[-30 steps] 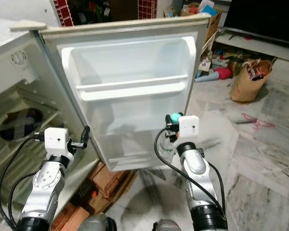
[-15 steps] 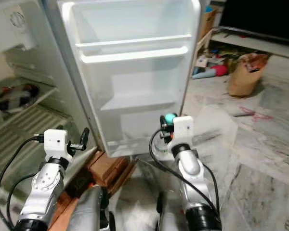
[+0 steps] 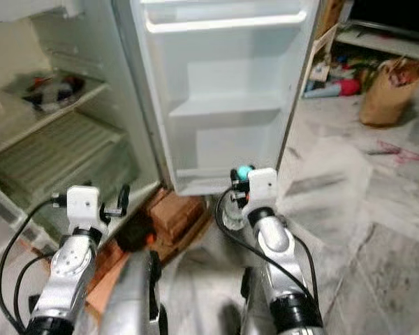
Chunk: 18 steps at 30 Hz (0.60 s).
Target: Restocking fridge
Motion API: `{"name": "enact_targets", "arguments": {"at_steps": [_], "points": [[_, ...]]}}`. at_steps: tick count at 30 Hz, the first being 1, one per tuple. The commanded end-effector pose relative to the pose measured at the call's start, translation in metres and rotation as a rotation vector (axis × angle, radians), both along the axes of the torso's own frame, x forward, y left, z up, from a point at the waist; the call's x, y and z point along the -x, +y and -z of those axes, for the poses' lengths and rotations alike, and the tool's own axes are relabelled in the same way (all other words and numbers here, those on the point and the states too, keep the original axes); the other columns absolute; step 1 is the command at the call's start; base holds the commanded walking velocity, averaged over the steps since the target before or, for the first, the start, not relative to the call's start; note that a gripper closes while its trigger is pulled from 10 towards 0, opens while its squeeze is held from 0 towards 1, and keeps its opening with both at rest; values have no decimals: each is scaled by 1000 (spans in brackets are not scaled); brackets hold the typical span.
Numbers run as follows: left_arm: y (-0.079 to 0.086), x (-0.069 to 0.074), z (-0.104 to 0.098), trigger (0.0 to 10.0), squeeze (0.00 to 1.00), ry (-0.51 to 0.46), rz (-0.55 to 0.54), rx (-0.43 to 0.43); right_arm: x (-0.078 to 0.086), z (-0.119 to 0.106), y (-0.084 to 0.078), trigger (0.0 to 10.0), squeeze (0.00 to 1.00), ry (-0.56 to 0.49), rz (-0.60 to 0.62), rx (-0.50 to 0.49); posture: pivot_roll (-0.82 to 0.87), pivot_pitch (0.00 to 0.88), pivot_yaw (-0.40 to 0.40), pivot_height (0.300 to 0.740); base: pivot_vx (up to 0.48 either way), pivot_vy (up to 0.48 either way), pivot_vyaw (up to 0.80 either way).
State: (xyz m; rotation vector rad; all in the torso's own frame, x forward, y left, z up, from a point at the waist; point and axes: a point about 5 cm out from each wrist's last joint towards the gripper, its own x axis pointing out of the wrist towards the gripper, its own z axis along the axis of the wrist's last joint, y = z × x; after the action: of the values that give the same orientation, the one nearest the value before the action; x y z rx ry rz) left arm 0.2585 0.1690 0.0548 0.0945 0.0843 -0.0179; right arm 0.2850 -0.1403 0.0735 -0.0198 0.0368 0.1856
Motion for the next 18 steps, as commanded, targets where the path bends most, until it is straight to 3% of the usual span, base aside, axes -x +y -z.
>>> {"name": "enact_targets", "arguments": {"at_steps": [1, 6, 18], "points": [[4, -5, -7, 10000, 0, -26, 5, -12, -7, -11, 1, 10000, 0, -57, 12, 2, 7, 0, 34, 590, 0, 0, 0], [5, -3, -8, 10000, 0, -38, 19, 3, -6, -11, 0, 10000, 0, -78, 23, 25, 5, 0, 44, 590, 54, 0, 0], [-4, -3, -7, 10000, 0, -39, 53, 25, -14, -23, -4, 10000, 0, -150, 33, 74, -15, 0, 50, 590, 442, 0, 0]]}}
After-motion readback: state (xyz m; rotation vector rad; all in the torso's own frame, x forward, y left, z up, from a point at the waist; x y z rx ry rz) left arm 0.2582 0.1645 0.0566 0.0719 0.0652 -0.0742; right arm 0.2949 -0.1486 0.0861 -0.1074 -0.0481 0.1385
